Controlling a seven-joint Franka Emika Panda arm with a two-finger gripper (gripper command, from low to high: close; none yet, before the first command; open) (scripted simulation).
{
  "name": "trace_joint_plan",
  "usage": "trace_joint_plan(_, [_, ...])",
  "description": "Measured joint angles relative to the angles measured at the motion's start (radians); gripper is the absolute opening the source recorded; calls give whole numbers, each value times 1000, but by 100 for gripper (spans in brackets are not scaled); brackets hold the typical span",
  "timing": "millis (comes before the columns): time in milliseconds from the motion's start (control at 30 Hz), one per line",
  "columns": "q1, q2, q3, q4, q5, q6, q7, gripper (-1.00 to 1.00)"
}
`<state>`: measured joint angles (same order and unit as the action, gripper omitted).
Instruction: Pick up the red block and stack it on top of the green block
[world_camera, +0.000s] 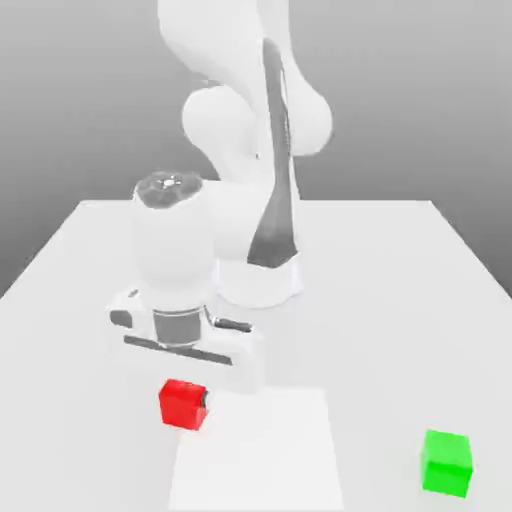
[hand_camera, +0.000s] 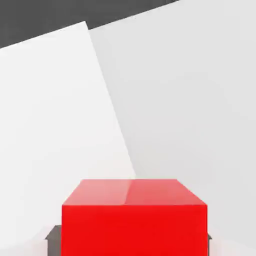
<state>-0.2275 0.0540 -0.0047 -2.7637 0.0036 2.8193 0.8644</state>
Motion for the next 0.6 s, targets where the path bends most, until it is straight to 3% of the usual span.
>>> trace_joint_plan(467, [404, 104, 238, 331, -69, -235, 303, -100])
trace_joint_plan(600, [459, 212, 234, 369, -130, -166, 372, -100])
